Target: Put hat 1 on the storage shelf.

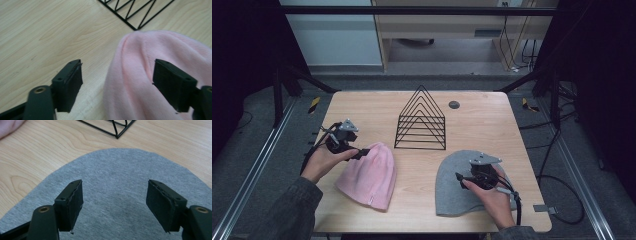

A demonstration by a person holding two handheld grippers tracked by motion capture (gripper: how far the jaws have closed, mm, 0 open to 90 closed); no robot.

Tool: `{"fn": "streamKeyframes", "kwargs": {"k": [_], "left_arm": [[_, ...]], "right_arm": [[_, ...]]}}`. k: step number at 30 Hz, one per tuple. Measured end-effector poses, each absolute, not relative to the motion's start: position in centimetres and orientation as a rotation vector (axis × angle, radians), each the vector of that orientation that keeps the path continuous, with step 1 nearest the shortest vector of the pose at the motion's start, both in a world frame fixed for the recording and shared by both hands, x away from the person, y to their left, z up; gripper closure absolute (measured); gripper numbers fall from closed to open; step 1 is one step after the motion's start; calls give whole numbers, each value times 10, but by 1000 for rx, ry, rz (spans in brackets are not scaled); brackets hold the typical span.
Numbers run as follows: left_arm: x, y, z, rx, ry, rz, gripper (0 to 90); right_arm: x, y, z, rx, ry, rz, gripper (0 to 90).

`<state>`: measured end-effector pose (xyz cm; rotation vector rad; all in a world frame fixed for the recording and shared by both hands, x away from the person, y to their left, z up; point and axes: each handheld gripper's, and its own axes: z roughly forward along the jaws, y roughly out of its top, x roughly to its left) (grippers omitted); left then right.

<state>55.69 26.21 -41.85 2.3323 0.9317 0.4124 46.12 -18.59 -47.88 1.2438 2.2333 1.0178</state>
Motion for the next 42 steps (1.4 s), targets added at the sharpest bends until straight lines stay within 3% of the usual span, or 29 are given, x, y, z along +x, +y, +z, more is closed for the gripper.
{"fn": "streamKeyframes", "kwargs": {"k": [6, 11, 18, 21, 23, 27, 42], "left_arm": [[568, 258, -433, 2348, 950, 392, 344], [576, 247, -445, 2389, 937, 371, 387], [577, 238, -463, 2439, 890, 324, 383], [574, 238, -467, 2436, 888, 303, 491], [570, 238, -468, 2422, 886, 290, 637], [566, 240, -466, 2408, 907, 331, 810], [528, 257, -430, 2306, 908, 402, 839]], "right_arm": [[461, -184, -480, 1221, 2259, 1013, 395], [461, -183, -481, 1220, 2271, 1011, 397], [462, -181, -483, 1219, 2291, 1009, 372], [462, -180, -483, 1219, 2290, 1005, 371], [462, -179, -483, 1221, 2285, 1003, 370], [462, -180, -483, 1220, 2273, 999, 369], [461, -174, -483, 1194, 2277, 997, 367]]}}
